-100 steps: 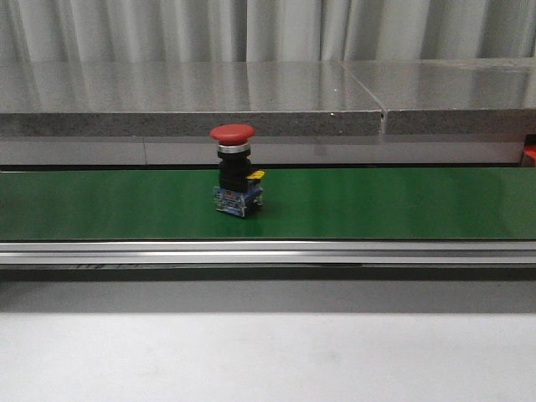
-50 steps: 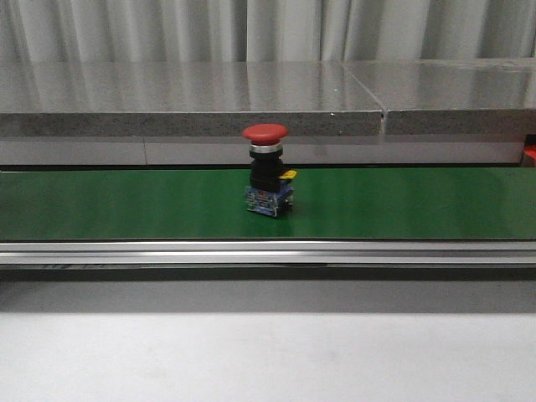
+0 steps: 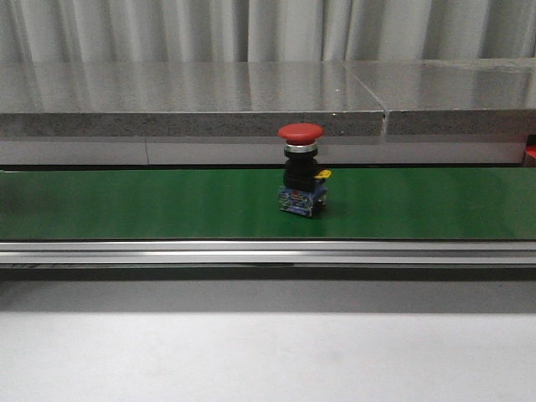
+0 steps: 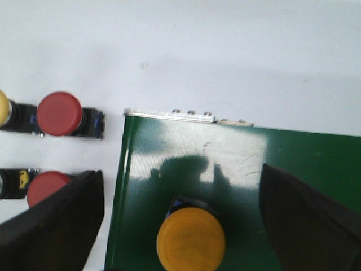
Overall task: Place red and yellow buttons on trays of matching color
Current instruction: 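Set the yellow button on the belt and open the left gripper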
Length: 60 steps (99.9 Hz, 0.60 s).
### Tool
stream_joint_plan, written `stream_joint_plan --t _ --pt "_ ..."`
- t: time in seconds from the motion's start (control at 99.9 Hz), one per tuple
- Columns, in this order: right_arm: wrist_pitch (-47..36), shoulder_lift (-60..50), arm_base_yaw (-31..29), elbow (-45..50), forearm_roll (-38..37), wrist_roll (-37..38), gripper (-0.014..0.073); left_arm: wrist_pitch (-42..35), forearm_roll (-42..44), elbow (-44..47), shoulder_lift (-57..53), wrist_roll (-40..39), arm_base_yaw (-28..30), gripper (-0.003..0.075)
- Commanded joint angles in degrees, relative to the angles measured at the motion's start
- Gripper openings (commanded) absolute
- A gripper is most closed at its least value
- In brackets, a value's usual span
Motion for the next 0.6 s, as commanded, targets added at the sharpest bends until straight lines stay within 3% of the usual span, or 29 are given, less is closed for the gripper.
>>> stream_joint_plan --t 0.0,0.24,0.59 --pt "-4.69 -0.85 -0.05 -0.54 -0.57 -0.32 -0.0067 -4.98 -0.42 -1.06 -5.73 0.00 -2.01 0.0557" --pt "-4.69 -0.85 -0.05 -0.54 -0.57 -0.32 -0.0067 -12.59 -0.42 6.01 -16.42 0.00 -6.79 0.0557" --pt "-4.69 -0.85 -0.05 -0.54 -0.57 -0.32 -0.0067 -25.88 -1.86 27.70 -36.44 0.00 -9.43 0.0554"
